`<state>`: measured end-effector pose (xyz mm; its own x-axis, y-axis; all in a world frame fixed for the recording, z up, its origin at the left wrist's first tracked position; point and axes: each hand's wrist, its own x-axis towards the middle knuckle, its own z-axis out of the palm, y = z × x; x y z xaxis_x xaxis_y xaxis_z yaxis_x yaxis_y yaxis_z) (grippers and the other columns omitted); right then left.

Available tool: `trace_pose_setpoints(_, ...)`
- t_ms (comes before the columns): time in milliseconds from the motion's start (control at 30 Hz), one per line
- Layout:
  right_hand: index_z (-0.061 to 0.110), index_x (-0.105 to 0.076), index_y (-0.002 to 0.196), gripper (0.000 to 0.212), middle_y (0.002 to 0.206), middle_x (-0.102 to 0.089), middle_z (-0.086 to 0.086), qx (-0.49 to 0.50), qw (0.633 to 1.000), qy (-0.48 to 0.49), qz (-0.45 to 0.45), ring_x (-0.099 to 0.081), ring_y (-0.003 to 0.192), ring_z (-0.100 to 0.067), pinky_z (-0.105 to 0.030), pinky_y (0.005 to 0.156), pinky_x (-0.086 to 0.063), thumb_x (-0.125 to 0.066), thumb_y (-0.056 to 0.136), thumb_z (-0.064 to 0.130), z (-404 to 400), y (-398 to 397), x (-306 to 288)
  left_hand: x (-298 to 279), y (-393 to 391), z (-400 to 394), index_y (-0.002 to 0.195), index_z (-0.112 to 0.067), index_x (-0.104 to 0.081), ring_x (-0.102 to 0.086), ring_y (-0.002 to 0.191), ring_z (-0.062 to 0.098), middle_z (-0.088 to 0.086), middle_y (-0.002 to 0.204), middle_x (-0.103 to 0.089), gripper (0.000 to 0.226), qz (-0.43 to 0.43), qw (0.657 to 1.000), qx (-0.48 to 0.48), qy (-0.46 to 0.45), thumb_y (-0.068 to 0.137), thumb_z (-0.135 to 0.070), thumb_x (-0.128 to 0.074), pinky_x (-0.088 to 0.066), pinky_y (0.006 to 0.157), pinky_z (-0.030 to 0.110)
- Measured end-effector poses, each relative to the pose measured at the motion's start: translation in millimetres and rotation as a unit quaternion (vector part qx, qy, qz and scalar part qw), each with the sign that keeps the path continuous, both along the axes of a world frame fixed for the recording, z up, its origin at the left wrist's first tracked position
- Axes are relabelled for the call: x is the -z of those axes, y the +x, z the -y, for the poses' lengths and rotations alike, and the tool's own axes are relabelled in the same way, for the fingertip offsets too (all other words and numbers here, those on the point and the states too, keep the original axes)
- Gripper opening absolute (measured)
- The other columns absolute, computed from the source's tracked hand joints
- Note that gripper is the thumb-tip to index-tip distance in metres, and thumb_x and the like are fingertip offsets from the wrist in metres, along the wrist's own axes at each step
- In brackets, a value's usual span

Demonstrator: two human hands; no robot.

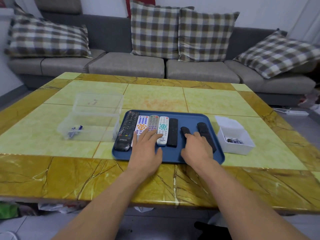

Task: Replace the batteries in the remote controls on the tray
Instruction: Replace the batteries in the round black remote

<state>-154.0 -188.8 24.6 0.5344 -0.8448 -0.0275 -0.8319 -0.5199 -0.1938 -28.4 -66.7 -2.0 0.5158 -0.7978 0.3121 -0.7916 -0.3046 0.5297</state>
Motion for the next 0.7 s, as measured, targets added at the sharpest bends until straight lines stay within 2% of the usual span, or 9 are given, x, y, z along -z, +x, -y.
trace_pose_setpoints(100,0.015,-0.049,0.136,0.048,0.127,-0.047,-0.008,0.010,1.000,0.006,0.013,-0.052,0.108,-0.031,-0.039,0.084,-0.048,-0.056,0.089,0.013,-2,0,0,0,0,0,0.140,-0.023,-0.057,-0.025,0.150,0.014,-0.005,0.151,-0.048,0.047,-0.021,0.999,0.003,-0.028,0.093,-0.019,-0.061,0.005,0.127,0.036)
trace_pose_setpoints(200,0.017,-0.040,0.146,0.056,0.131,-0.049,-0.008,0.020,0.999,-0.010,0.038,-0.058,0.107,-0.031,-0.039,0.082,-0.050,-0.052,0.092,0.012,0,-1,-3,-2,0,-1,0.135,-0.021,-0.061,-0.034,0.146,0.015,-0.004,0.145,-0.055,0.043,-0.068,0.995,0.005,-0.071,0.093,-0.016,-0.065,-0.012,0.124,0.029)
trace_pose_setpoints(300,0.024,-0.037,0.152,0.058,0.134,-0.057,-0.002,0.037,0.977,0.008,0.210,-0.062,0.111,-0.025,-0.038,0.086,-0.051,-0.057,0.097,0.017,0,-2,-14,-13,-4,-4,0.131,-0.023,-0.063,-0.046,0.133,0.007,-0.009,0.135,-0.060,0.035,-0.146,0.983,-0.017,-0.106,0.096,-0.021,-0.065,-0.032,0.108,0.016)
trace_pose_setpoints(367,0.028,-0.052,0.135,0.046,0.114,-0.071,0.005,0.034,0.919,0.113,0.376,-0.069,0.098,-0.014,-0.035,0.085,-0.056,-0.069,0.093,0.023,-8,-1,-24,-23,-6,-5,0.129,-0.024,-0.065,-0.054,0.118,-0.002,-0.014,0.126,-0.064,0.032,-0.242,0.962,-0.036,-0.122,0.098,-0.031,-0.063,-0.035,0.091,0.002)
trace_pose_setpoints(400,0.025,-0.058,0.123,0.038,0.102,-0.076,0.005,0.029,0.875,0.193,0.443,-0.073,0.089,-0.013,-0.035,0.083,-0.058,-0.074,0.089,0.021,-16,1,-29,-27,-6,-6,0.128,-0.025,-0.066,-0.058,0.112,-0.003,-0.014,0.122,-0.068,0.031,-0.303,0.943,-0.039,-0.133,0.098,-0.036,-0.062,-0.038,0.087,0.002)
trace_pose_setpoints(467,0.011,-0.065,0.110,0.030,0.090,-0.078,-0.003,0.029,0.775,0.340,0.532,-0.075,0.079,-0.019,-0.034,0.077,-0.061,-0.079,0.083,0.011,-29,3,-34,-33,-7,-4,0.122,-0.026,-0.069,-0.067,0.105,0.002,-0.008,0.111,-0.075,0.029,-0.421,0.892,-0.028,-0.163,0.098,-0.041,-0.061,-0.047,0.093,0.013)
trace_pose_setpoints(500,0.006,-0.067,0.108,0.028,0.091,-0.078,-0.008,0.027,0.741,0.385,0.549,-0.075,0.078,-0.022,-0.030,0.073,-0.060,-0.080,0.082,0.008,-36,5,-35,-34,-7,-4,0.117,-0.026,-0.070,-0.069,0.103,0.006,-0.005,0.105,-0.077,0.025,-0.458,0.871,-0.025,-0.179,0.098,-0.040,-0.062,-0.050,0.098,0.023)
trace_pose_setpoints(567,0.004,-0.072,0.106,0.026,0.096,-0.077,-0.012,0.033,0.707,0.438,0.554,-0.073,0.078,-0.022,-0.024,0.068,-0.058,-0.080,0.082,0.008,-44,6,-35,-35,-7,-4,0.112,-0.022,-0.070,-0.073,0.100,0.012,-0.004,0.098,-0.079,0.018,-0.493,0.839,-0.027,-0.226,0.097,-0.031,-0.065,-0.052,0.102,0.036)
trace_pose_setpoints(700,0.000,-0.072,0.106,0.032,0.101,-0.076,-0.014,0.089,0.651,0.497,0.567,-0.072,0.080,-0.022,-0.023,0.069,-0.059,-0.082,0.078,0.011,-47,9,-33,-34,-9,-5,0.118,-0.011,-0.066,-0.072,0.105,0.025,0.006,0.101,-0.078,0.022,-0.519,0.800,-0.033,-0.298,0.096,-0.017,-0.067,-0.056,0.097,0.039)
